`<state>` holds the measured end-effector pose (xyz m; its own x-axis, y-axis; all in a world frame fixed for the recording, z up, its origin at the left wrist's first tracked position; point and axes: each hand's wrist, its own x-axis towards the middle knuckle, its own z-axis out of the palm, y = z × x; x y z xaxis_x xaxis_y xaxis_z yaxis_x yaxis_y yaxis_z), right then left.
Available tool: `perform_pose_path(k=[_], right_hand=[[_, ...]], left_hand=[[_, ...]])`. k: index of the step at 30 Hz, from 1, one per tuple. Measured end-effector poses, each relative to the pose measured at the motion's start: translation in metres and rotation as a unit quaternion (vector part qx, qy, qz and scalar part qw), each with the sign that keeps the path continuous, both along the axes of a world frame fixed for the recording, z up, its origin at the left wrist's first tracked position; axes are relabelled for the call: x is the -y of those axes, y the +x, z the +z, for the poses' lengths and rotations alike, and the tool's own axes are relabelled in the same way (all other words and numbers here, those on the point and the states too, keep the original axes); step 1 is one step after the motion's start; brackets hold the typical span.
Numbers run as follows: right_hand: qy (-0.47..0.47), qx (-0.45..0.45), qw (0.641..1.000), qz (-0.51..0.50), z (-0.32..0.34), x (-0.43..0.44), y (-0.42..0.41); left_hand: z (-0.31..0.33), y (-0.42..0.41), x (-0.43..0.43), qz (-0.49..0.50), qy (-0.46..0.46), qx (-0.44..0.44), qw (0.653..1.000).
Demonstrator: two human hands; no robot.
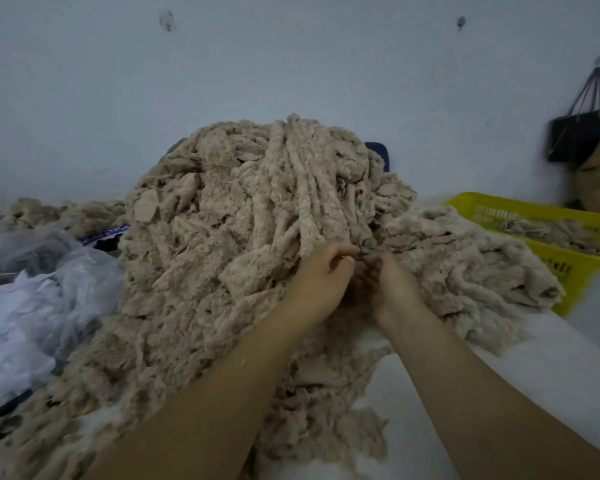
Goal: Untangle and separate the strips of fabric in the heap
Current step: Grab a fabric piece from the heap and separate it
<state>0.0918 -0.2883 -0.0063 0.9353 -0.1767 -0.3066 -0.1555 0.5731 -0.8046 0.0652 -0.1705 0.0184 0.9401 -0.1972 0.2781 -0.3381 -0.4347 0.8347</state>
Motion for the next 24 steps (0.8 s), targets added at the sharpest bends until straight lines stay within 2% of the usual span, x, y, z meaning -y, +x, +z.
perform_pose_path(k=[4,9,10,12,14,17,19,22,24], right_hand=[[-0.039,0.004,0.998,0.044,0.003,0.014,0.022],[-0.043,0.003,0.992,0.118,-0.016,0.044,0.054],[-0.051,0.001,0.994,0.093,-0.016,0.058,0.062],[-0.084,-0.004,0.996,-0.027,-0.014,0.092,0.078],[-0.117,-0.021,0.985,-0.128,-0.009,0.116,0.091],[-0.262,0.04,0.947,-0.18,0.0,0.1,0.093],[-0.287,0.082,0.942,-0.15,0.004,0.067,0.085],[-0.275,0.087,0.958,0.006,-0.008,0.022,0.072],[-0.328,0.089,0.935,0.102,-0.011,0.003,0.062]], left_hand=[[-0.002,0.022,0.019,0.003,0.071,0.041,0.997],[-0.024,0.052,0.02,0.046,0.123,-0.022,0.991],[-0.03,0.055,0.018,0.057,0.121,-0.043,0.99],[-0.039,0.056,0.015,0.078,0.105,-0.07,0.989],[-0.048,0.054,0.015,0.104,0.079,-0.058,0.99],[-0.056,0.053,0.018,0.13,0.068,-0.006,0.989],[-0.057,0.055,0.02,0.136,0.066,0.003,0.988],[-0.051,0.05,0.02,0.144,0.046,0.039,0.988],[-0.044,0.043,0.02,0.142,0.017,0.08,0.987]])
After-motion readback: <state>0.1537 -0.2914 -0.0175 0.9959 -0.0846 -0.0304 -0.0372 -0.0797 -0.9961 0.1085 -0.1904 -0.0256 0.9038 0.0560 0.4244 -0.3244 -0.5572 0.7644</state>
